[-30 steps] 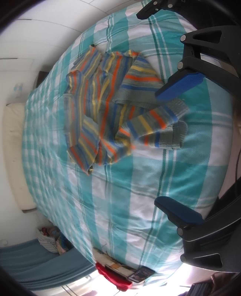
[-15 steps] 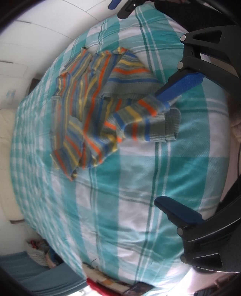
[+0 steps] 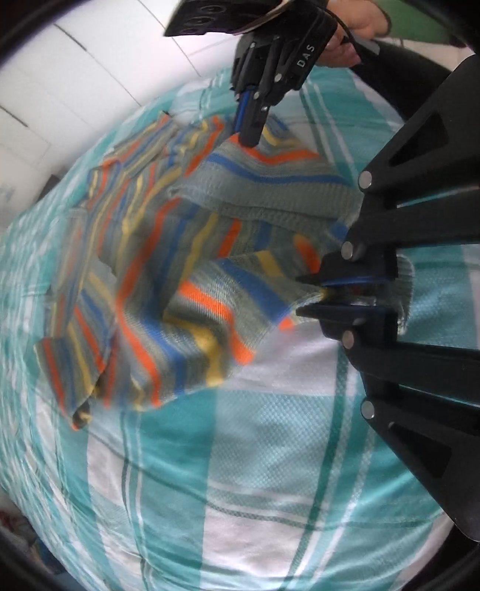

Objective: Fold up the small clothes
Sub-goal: 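Grasp the sweater hem with the left gripper while the right gripper grasps the other hem corner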

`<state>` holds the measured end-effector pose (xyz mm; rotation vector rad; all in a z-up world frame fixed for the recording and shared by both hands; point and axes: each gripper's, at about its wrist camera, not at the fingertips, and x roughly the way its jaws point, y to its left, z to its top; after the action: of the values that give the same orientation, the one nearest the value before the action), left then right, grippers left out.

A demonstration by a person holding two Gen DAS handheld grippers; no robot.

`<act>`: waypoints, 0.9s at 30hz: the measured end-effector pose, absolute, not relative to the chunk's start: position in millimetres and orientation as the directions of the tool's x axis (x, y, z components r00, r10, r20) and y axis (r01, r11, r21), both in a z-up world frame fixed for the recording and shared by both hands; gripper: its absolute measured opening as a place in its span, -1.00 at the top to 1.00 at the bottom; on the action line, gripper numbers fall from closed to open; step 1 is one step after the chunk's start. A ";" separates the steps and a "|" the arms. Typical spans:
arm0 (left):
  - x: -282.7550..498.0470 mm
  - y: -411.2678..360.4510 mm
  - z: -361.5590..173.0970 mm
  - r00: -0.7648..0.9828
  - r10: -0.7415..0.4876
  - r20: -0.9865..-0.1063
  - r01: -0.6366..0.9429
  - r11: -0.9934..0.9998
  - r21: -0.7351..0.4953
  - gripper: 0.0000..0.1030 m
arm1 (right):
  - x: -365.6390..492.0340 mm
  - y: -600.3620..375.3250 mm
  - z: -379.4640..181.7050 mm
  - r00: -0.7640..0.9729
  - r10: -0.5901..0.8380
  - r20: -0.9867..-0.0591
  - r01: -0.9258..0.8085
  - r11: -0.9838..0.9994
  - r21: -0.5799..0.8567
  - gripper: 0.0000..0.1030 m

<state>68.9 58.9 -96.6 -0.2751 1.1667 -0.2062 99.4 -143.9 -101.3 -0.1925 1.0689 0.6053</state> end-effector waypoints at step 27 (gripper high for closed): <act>-5.0 118.5 -99.4 0.390 -0.218 -0.894 -0.026 0.969 -0.247 -0.59 | 81.9 -114.0 -88.6 0.371 0.381 -0.847 -0.595 0.798 0.098 0.87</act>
<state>-5.0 118.5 -99.4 -0.2359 1.1663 -0.1234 81.9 -114.0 -88.6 -0.2395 1.0121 0.6329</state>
